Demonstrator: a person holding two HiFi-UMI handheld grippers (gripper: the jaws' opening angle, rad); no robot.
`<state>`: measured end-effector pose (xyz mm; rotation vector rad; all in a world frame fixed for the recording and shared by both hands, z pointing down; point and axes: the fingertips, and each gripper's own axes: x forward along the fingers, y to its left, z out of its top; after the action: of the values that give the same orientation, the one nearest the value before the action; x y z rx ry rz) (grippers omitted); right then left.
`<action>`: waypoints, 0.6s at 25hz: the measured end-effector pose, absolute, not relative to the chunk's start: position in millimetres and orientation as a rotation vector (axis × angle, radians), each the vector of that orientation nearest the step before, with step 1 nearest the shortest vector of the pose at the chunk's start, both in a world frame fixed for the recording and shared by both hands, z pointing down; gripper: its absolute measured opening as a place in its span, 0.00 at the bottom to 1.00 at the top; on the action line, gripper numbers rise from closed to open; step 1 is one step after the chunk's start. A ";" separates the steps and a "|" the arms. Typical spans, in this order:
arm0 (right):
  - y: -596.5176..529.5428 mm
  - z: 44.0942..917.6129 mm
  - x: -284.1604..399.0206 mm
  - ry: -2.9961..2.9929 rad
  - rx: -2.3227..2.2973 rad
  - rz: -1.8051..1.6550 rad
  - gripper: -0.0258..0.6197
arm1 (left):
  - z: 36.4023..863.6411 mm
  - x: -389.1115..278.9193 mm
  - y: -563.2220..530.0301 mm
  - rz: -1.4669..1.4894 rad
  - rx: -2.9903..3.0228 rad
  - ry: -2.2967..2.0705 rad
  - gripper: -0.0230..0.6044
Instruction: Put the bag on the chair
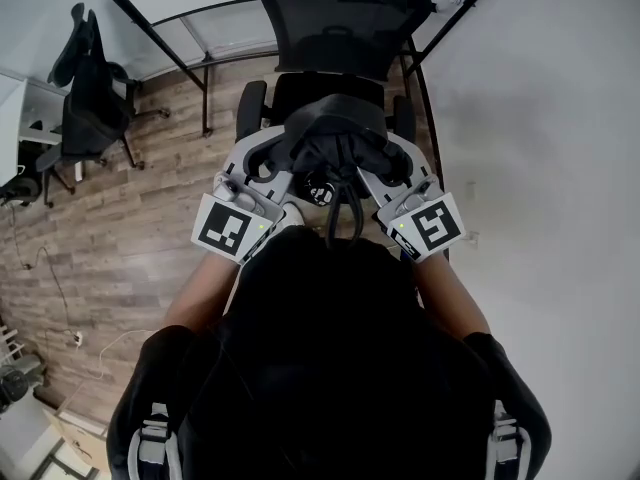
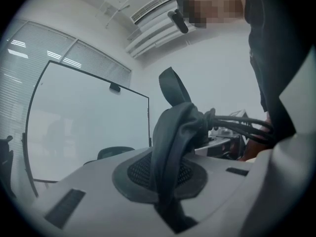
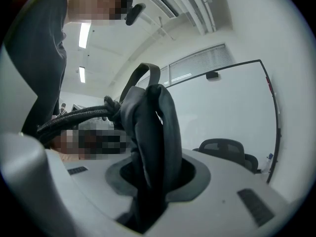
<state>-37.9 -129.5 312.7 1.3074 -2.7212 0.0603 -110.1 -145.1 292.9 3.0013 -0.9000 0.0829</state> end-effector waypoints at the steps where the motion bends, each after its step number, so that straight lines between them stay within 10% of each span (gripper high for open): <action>1: -134.9 314.3 -41.6 -2.714 1.321 0.066 0.20 | 294.6 -113.5 -151.2 0.080 3.003 -0.882 0.09; 15: -187.9 337.0 -59.1 -2.644 1.446 0.159 0.20 | 318.6 -129.8 -210.2 0.141 3.001 -0.759 0.09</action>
<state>-59.1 -187.9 337.0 1.4456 -2.6444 0.1590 -129.8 -210.2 318.6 3.0014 -0.7588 0.1411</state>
